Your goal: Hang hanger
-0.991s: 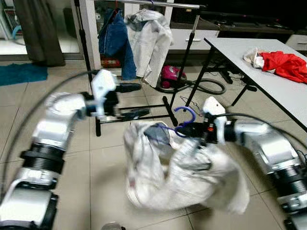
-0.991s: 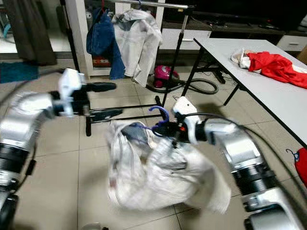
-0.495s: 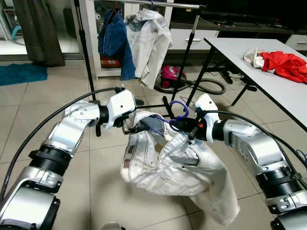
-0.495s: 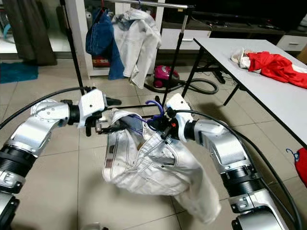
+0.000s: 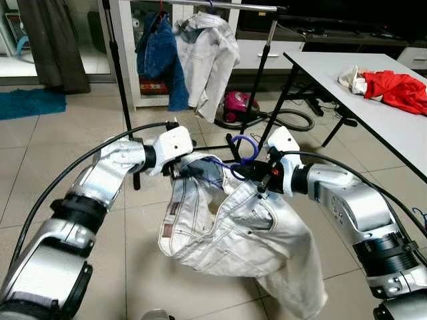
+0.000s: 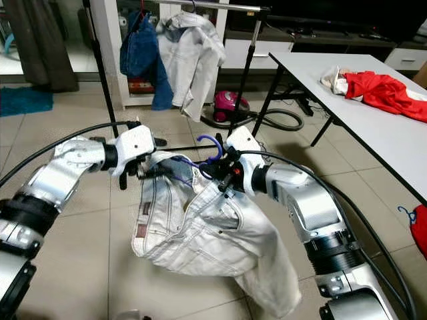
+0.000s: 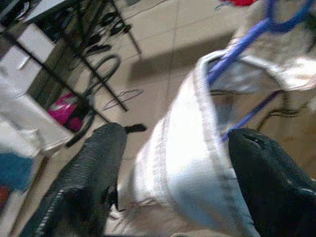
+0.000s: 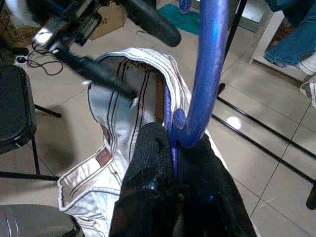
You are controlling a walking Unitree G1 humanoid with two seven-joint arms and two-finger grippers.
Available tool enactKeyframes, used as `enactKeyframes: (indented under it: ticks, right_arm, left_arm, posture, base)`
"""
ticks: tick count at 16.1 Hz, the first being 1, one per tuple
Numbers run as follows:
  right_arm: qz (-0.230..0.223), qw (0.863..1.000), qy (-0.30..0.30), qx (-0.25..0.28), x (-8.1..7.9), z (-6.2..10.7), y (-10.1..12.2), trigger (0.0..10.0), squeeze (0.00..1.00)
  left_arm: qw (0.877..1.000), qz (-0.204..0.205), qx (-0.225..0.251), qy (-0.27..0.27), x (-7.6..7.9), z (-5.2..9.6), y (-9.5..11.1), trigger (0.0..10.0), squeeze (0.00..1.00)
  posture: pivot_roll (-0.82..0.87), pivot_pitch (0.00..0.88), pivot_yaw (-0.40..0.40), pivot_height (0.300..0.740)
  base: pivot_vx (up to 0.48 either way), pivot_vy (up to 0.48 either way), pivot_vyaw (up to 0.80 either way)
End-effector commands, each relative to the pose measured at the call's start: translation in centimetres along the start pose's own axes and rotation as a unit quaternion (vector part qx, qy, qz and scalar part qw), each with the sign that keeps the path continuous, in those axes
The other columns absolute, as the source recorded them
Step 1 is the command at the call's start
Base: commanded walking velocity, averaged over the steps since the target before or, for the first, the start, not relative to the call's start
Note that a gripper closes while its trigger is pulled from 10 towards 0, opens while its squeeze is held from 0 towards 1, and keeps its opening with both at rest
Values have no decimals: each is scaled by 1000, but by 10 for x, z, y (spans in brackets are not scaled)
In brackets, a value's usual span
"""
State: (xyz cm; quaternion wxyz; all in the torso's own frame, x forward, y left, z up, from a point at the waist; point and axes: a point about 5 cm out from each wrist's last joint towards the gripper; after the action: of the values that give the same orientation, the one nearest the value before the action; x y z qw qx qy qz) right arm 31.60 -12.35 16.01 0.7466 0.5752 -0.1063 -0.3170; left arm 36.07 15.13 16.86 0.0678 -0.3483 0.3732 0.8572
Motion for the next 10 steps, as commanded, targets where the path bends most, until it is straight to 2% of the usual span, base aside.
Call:
enactKeyframes:
  ticks: [1,10]
  right_arm:
    - [8,1000,-8,21,1,8,9,0,0]
    - [10,1000,-6,14,1,7,8,0,0]
  left_arm:
    - [1000,-14,0,6,-5,-3,5,0,0]
    - [999,-8,42,13,-10,-1,12,0,0]
  posture:
    - [51,0,-84,740]
    - [54,0,-89,740]
  base:
    - [0,0,0]
    - [0,0,0]
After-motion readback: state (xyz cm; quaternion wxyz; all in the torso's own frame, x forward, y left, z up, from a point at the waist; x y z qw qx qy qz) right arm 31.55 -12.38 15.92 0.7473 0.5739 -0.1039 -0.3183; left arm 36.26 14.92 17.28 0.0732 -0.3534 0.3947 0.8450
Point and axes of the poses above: a point about 5 cm out from each wrist's last joint towards the gripper, its own z axis pointing back from the gripper into the wrist, its own y axis along the axis of the wrist's last joint, x = y × z, and after that the axes turned 13 degrees about -z, right-handed
